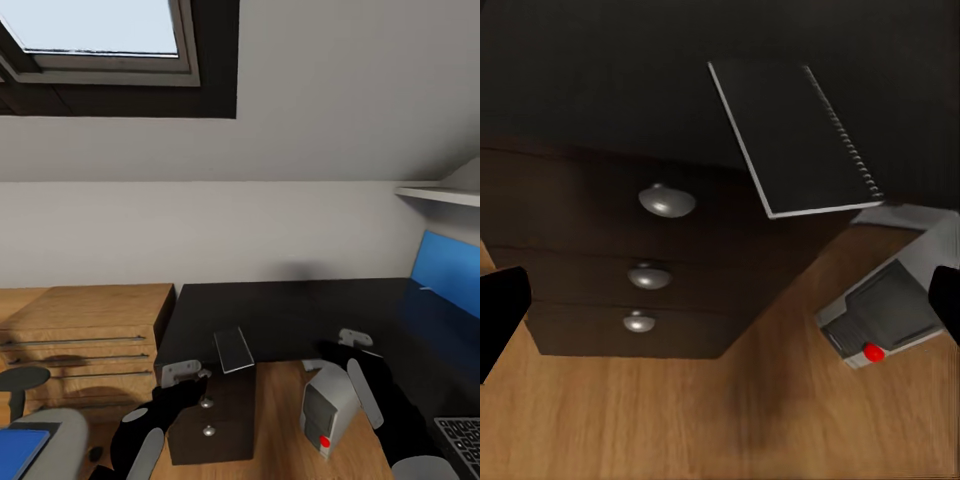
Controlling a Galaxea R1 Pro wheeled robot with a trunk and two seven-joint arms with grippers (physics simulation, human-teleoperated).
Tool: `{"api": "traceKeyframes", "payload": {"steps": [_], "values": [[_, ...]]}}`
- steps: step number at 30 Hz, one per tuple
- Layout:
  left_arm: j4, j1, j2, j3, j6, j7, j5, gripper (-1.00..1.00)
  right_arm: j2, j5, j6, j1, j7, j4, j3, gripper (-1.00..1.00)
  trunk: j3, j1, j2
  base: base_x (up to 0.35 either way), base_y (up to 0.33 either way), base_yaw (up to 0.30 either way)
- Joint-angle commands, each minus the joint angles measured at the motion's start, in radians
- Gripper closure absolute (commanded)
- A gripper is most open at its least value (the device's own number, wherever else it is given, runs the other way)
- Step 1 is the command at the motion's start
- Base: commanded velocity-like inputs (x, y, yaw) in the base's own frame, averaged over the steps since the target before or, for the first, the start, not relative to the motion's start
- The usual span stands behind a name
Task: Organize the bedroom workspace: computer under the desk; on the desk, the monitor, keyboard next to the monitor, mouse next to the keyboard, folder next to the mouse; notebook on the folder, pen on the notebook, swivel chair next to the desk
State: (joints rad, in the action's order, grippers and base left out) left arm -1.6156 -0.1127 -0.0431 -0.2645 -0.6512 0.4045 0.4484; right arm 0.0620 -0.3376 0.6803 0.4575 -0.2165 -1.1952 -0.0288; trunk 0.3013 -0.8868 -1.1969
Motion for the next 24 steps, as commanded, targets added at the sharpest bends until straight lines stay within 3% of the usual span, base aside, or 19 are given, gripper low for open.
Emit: {"api": "traceKeyframes", "payload": {"steps": [1,13,18,22,23,24], "values": [[-0.001,-0.001,0.000,-0.001,-0.002,0.010,0.011,-1.00,0.001,-0.011,0.003,0.001,-0.009,0.003,-0.001,1.00,0.001,0.000,-0.001,0.000,0.000,-0.287],[-0.001,-0.001,0.000,-0.001,-0.002,0.010,0.012,-1.00,0.004,-0.009,0.001,0.003,-0.016,0.038,-0.010,1.00,-0.004,0.000,-0.001,0.000,0.000,-0.287],[-0.002,-0.001,0.000,-0.001,-0.003,0.010,0.013,-1.00,0.023,-0.007,-0.011,0.008,-0.015,0.088,-0.022,1.00,-0.006,0.000,-0.001,0.000,0.000,-0.288],[-0.003,-0.001,-0.001,-0.002,-0.002,0.010,0.013,-1.00,0.051,-0.003,-0.095,0.063,-0.014,0.247,-0.023,1.00,-0.007,0.000,-0.001,0.000,0.000,-0.288],[-0.003,-0.001,-0.001,-0.002,-0.003,0.010,0.013,-1.00,0.061,0.041,-0.158,0.109,-0.012,0.355,-0.022,1.00,-0.007,0.000,-0.001,0.000,0.000,-0.288],[-0.003,-0.001,-0.001,-0.003,-0.003,0.010,0.013,-1.00,0.063,0.055,-0.170,0.114,-0.011,0.369,-0.022,1.00,-0.007,0.000,-0.001,0.000,0.000,-0.288]]}}
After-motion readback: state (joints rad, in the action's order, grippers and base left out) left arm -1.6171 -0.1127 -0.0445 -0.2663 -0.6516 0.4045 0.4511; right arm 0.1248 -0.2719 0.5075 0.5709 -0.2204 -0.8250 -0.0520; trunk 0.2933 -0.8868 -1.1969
